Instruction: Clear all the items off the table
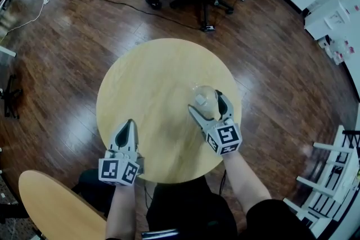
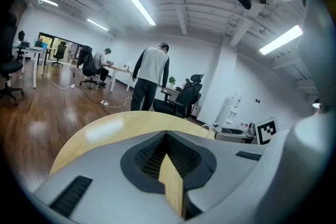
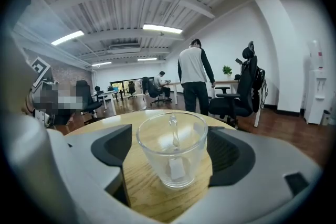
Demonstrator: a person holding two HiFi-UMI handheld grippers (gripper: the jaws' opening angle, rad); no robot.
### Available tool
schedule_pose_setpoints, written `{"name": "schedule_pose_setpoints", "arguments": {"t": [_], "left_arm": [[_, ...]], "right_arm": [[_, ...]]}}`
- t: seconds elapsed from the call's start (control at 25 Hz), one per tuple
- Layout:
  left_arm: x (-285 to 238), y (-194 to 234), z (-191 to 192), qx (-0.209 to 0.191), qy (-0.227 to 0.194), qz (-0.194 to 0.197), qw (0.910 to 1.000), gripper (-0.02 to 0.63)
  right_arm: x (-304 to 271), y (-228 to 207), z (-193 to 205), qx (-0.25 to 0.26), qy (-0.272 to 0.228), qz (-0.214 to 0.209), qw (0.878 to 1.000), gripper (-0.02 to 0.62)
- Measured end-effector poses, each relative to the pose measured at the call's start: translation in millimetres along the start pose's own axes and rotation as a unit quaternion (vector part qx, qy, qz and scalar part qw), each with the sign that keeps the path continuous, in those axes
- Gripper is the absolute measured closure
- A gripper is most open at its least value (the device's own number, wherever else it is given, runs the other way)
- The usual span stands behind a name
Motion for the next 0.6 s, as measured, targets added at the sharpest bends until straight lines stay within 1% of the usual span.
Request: {"name": "schedule_pose_setpoints", "arguments": {"t": [0.12,0.24,0.32,0.44,0.48,0.56,0.6], "left_arm": [[5.6,-3.2,-6.7,0.002,-0.013,-0.008,0.9999,0.601],[12.9,-9.7,-17.5,0.003,-0.031,-0.016,0.9994,0.601],[19.1,-15.7,-28.8,-0.001,-0.044,-0.02,0.9988,0.601],[31.6,-25.0,-51.9,-0.009,-0.069,-0.032,0.997,0.601],[36.8,-27.0,-59.6,-0.013,-0.078,-0.035,0.9962,0.601],[49.8,-27.9,-79.5,-0.021,-0.098,-0.047,0.9939,0.601],[57.7,-27.6,-91.3,-0.023,-0.108,-0.055,0.9923,0.601]], "right_arm": [[9.9,1.1,-6.7,0.008,-0.005,-0.006,1.0,0.14],[19.6,0.5,-21.5,0.016,-0.021,-0.009,1.0,0.138],[28.9,2.4,-39.4,0.022,-0.039,-0.016,0.999,0.14],[45.3,12.0,-74.2,0.03,-0.066,-0.041,0.997,0.141],[50.8,18.5,-87.1,0.031,-0.073,-0.052,0.995,0.156],[61.5,38.9,-116.9,0.037,-0.095,-0.081,0.991,0.208],[67.5,51.8,-132.9,0.041,-0.109,-0.097,0.988,0.248]]}}
Point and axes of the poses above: the fingertips, and each gripper's own axes: x backward along the fingers, y to its left, z out of its underside, the point moved 2 cm from there along x, backward along the fingers, and after that the axes turned 8 degrees about -x, right-handed, at the moved point
